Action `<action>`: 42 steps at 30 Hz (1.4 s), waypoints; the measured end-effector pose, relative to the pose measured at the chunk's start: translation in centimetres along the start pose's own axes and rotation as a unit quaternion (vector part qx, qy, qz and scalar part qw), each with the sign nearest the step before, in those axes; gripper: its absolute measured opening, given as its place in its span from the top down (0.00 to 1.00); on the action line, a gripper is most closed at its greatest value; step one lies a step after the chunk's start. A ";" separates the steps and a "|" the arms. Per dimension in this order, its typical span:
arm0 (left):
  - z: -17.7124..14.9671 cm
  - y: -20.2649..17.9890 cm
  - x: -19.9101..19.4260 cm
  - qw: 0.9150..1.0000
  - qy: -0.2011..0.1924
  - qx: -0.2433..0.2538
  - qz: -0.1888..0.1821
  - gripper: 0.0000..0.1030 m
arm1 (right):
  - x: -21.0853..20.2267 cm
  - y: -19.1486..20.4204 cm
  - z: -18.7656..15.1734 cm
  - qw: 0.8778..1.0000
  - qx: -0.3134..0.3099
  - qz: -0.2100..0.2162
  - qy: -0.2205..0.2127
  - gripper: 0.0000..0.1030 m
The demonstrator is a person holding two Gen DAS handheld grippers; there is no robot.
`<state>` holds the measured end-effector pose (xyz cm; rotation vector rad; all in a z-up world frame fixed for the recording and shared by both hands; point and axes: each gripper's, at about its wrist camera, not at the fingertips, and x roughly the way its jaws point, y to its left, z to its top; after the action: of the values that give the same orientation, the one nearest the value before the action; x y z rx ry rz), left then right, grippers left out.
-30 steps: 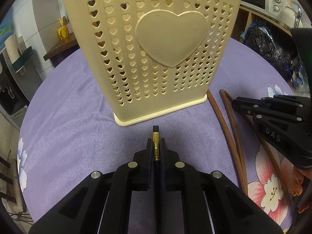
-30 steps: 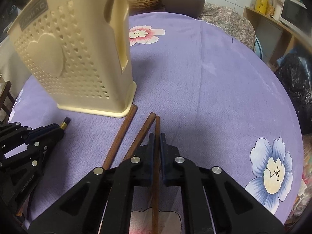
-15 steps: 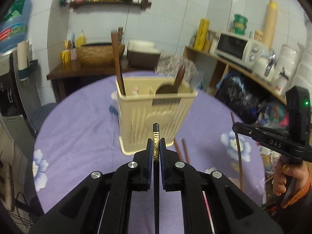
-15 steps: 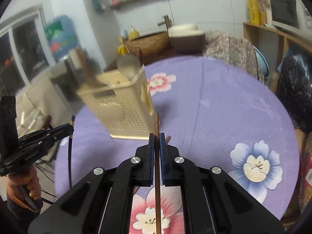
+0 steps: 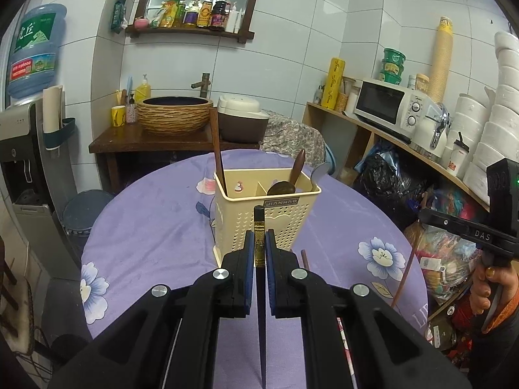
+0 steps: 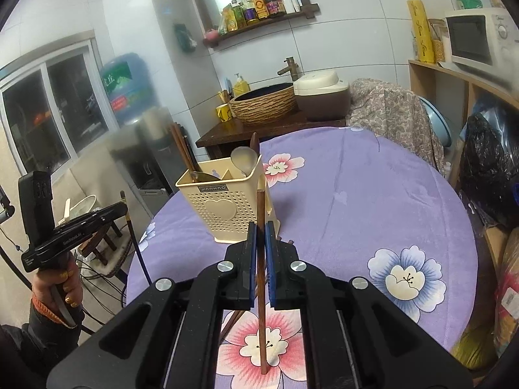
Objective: Organize utensils
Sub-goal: 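Carry both chopsticks over the holder and lower them in, then open both tools to release the chopsticks into the holder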
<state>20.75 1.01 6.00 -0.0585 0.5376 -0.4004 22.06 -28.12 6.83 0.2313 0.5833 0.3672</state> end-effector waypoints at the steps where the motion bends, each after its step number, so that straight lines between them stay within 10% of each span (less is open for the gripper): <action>1: 0.1 0.0 -0.2 1.000 -0.003 0.001 0.001 0.92 | -0.1 -0.1 0.0 1.000 0.000 0.002 -0.001 0.94; 8: 2.2 0.0 -1.6 1.000 -0.024 0.002 -0.006 0.92 | -1.0 1.1 1.8 1.000 -0.011 0.010 -0.013 0.94; 23: 17.7 -1.6 -2.9 0.988 -0.152 0.010 0.040 0.92 | -1.0 8.9 19.6 0.982 -0.046 -0.015 -0.182 0.94; 42: 7.9 2.1 7.1 0.996 -0.053 -0.015 0.076 0.92 | 11.8 6.1 10.5 0.993 -0.046 -0.061 -0.088 0.94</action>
<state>31.05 -0.16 9.04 -0.0671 0.4406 -0.2401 35.60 -18.99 11.46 0.1366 0.4042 0.2511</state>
